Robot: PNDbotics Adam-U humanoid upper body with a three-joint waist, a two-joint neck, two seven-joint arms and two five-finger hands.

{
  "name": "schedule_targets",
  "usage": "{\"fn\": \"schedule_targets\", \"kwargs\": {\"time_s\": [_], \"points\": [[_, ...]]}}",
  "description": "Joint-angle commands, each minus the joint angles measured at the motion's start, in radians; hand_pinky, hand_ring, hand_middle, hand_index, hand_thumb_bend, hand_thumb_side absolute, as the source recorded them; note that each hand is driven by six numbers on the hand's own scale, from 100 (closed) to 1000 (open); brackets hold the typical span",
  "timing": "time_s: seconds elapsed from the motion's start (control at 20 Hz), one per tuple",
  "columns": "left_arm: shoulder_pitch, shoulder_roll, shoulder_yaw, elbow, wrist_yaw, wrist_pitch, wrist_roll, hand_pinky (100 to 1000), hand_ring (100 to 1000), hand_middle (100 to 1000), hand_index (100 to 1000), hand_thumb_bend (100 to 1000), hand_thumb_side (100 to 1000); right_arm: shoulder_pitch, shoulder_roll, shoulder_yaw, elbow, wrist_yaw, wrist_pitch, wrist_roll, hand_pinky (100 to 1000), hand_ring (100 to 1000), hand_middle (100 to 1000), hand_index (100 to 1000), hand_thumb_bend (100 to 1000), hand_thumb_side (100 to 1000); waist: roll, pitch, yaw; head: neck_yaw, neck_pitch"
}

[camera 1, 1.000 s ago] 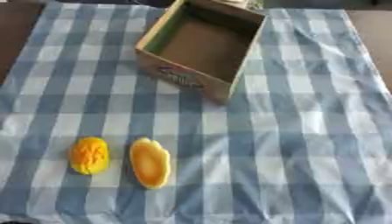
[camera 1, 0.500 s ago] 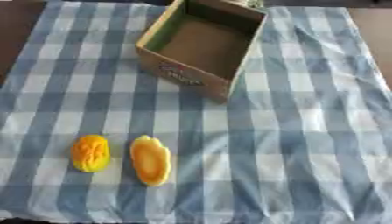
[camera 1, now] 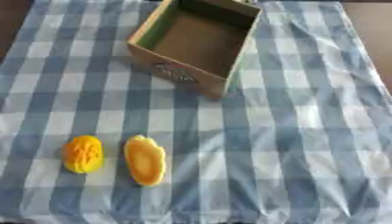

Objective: Pick up objects on the table and place them in the box.

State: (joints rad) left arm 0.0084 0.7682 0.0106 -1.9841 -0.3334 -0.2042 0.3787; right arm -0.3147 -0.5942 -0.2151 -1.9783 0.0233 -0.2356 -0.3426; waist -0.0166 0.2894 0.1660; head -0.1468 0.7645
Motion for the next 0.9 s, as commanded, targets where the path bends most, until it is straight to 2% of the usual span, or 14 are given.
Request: {"fn": "schedule_targets", "kwargs": {"time_s": [0.05,0.15,0.35,0.55,0.7,0.8,0.85,0.9], "points": [[-0.006,0.102,-0.031,-0.016,-0.07,0.004,-0.093,786,752,712,890,344,391,-0.006,-0.034,-0.011,-0.022,-0.001,0.003,0.001,754,858,733,745,100,604,0.004,-0.013,0.001,0.004,-0.004],[-0.008,0.144,-0.061,-0.016,-0.107,0.002,-0.16,792,758,720,900,361,421,-0.007,-0.036,-0.01,-0.022,-0.002,0.002,0.003,754,858,733,745,100,604,0.006,-0.013,0.001,0.005,-0.004],[0.003,0.226,-0.112,-0.016,-0.138,0.011,-0.267,811,779,742,907,453,458,-0.007,-0.039,-0.007,-0.022,-0.003,0.003,0.006,755,858,733,745,100,606,0.011,-0.016,0.002,0.005,0.001],[0.005,0.28,-0.153,-0.016,-0.142,0.036,-0.349,826,798,759,908,501,436,-0.009,-0.04,-0.004,-0.022,-0.005,0.003,0.01,755,858,733,745,100,609,0.018,-0.018,0.003,0.01,0.005],[-0.018,0.287,-0.184,-0.016,-0.108,0.042,-0.413,842,814,775,910,518,369,-0.012,-0.039,-0.001,-0.022,-0.008,0.003,0.013,755,858,733,745,100,610,0.019,-0.019,-0.002,0.014,0.005],[-0.032,0.288,-0.201,-0.016,-0.077,0.045,-0.465,853,824,785,914,522,261,-0.013,-0.038,-0.001,-0.022,-0.009,0.003,0.014,754,858,733,745,100,611,0.02,-0.019,-0.005,0.019,0.005],[-0.038,0.286,-0.208,-0.016,-0.061,0.048,-0.487,852,823,784,911,501,168,-0.013,-0.038,-0.001,-0.022,-0.01,0.003,0.015,754,858,733,745,100,612,0.02,-0.019,-0.006,0.021,0.005],[-0.045,0.284,-0.215,-0.016,-0.041,0.053,-0.505,852,823,784,911,501,168,-0.014,-0.038,0.0,-0.022,-0.011,0.003,0.015,754,858,733,745,100,612,0.021,-0.019,-0.007,0.022,0.005]]}}
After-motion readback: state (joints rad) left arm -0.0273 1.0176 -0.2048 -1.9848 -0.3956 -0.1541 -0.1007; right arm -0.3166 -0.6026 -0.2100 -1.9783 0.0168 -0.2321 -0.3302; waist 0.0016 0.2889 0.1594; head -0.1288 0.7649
